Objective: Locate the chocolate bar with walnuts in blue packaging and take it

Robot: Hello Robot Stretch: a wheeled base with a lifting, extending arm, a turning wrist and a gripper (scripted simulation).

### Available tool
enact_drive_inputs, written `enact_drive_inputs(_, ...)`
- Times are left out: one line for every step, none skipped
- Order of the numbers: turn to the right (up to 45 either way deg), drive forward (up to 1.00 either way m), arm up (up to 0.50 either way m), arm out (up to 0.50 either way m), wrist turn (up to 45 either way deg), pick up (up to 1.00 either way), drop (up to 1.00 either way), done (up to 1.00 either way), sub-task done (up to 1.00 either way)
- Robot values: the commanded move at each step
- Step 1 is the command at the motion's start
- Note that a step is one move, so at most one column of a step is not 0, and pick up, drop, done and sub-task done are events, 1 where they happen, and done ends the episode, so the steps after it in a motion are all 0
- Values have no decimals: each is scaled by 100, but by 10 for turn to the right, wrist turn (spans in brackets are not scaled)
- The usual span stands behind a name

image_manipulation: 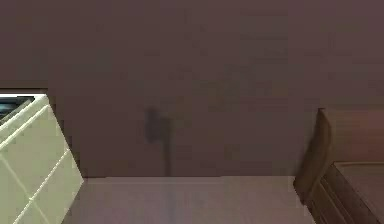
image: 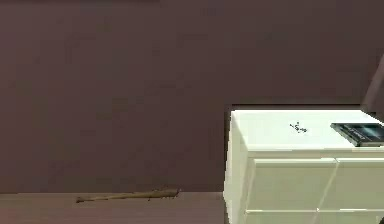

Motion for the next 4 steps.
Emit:
enact_drive_inputs(-450,0,0,0,0,0,0,0,0)
enact_drive_inputs(-240,0,0,0,0,0,0,0,0)
enact_drive_inputs(0,100,0,0,0,0,0,0,0)
enact_drive_inputs(-30,0,0,0,0,0,0,0,0)
